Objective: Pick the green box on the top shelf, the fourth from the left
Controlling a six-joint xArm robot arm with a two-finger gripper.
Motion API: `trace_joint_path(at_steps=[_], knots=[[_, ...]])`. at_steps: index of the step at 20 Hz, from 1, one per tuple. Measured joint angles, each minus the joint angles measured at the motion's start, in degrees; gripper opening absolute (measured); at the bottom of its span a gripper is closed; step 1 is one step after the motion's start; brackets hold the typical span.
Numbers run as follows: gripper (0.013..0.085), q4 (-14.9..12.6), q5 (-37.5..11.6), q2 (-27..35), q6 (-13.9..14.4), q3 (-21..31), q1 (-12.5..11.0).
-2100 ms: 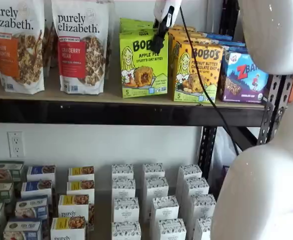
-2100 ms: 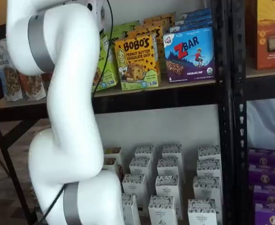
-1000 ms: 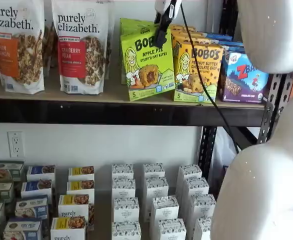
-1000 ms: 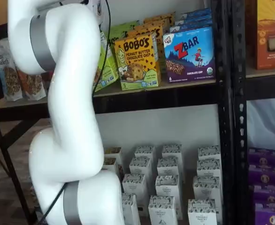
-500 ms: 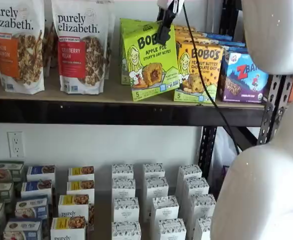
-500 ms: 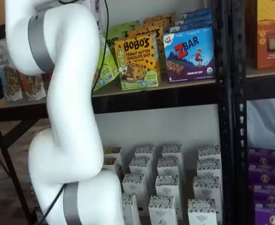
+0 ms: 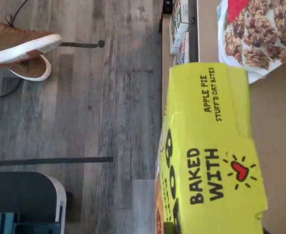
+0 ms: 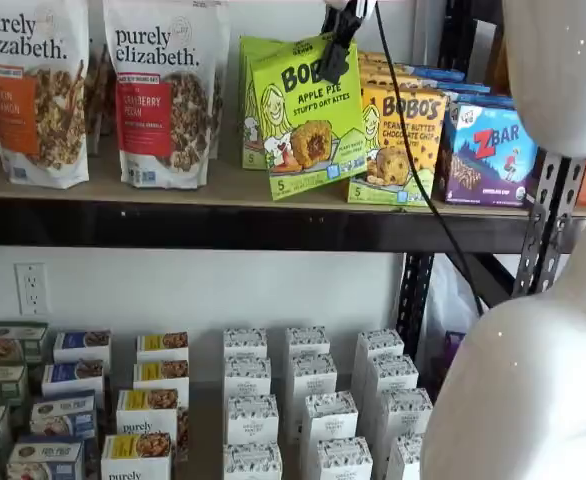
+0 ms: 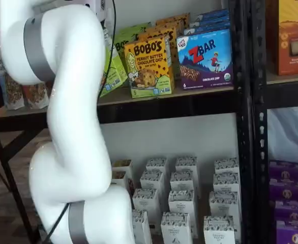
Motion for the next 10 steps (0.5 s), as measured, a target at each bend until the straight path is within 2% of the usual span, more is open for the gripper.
trace_joint_path(at_steps=[10], knots=[[0.017, 0.59, 2.1, -2.54, -0.58, 1.16, -1.19]])
